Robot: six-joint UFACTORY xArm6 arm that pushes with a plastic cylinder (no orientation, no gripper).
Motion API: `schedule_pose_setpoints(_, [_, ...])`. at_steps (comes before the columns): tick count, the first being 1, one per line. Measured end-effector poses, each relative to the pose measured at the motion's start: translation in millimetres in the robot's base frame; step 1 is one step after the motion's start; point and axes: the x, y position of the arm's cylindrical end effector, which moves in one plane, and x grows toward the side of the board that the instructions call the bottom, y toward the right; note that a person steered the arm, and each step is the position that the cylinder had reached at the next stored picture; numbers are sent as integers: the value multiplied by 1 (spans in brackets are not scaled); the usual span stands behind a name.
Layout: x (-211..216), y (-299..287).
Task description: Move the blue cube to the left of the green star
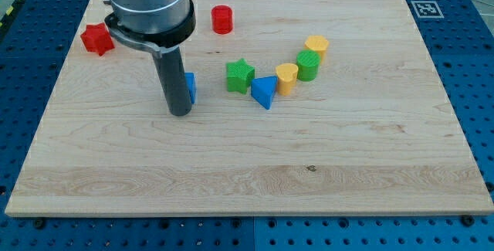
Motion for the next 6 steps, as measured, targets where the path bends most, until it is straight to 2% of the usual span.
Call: schedule_pose_setpoints(6, [-19,-25])
